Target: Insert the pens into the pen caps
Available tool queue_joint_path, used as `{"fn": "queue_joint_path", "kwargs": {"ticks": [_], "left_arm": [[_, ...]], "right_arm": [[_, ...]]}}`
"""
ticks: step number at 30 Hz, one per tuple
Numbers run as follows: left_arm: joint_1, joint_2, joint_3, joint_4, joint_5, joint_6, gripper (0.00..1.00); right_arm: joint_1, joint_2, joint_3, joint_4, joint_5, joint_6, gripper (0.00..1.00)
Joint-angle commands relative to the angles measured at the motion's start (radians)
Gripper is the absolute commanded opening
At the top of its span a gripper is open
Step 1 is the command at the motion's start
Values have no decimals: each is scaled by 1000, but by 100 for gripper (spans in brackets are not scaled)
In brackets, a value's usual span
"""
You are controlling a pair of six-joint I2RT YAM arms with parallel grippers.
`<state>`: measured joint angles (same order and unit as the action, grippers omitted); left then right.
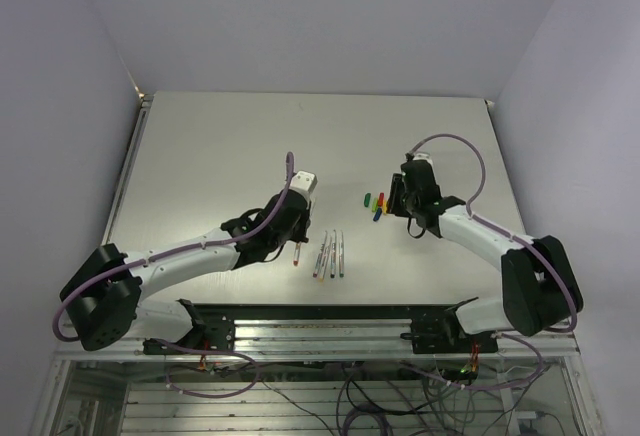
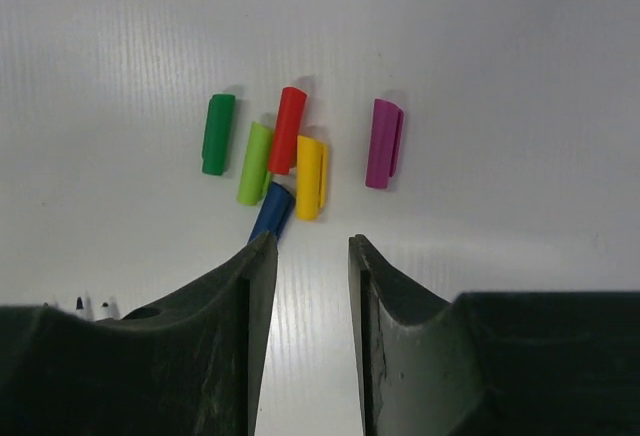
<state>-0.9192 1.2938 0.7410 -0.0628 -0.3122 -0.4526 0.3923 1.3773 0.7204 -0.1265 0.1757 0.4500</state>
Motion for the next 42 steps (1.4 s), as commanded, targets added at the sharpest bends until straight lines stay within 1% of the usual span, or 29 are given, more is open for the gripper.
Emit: {"fn": "queue_joint_path", "kwargs": {"ticks": [1,5,19,32,42], "left_arm": [[-2,-14,-4,31,28,1,7],[-2,2,8,20,24,16,7],[-3,56,15,64,48,-1,7],[-2,59,16,42,28,-3,7],[-2,88,36,41,35,11,7]], "right_arm": [[3,42,38,27,43,-15,34],[3,81,53,42,48,-25,31],[5,233,127,58,73,-53,32],[5,281,138,76,41,-55,32],[5,298,131,66,55,-53,32]]}}
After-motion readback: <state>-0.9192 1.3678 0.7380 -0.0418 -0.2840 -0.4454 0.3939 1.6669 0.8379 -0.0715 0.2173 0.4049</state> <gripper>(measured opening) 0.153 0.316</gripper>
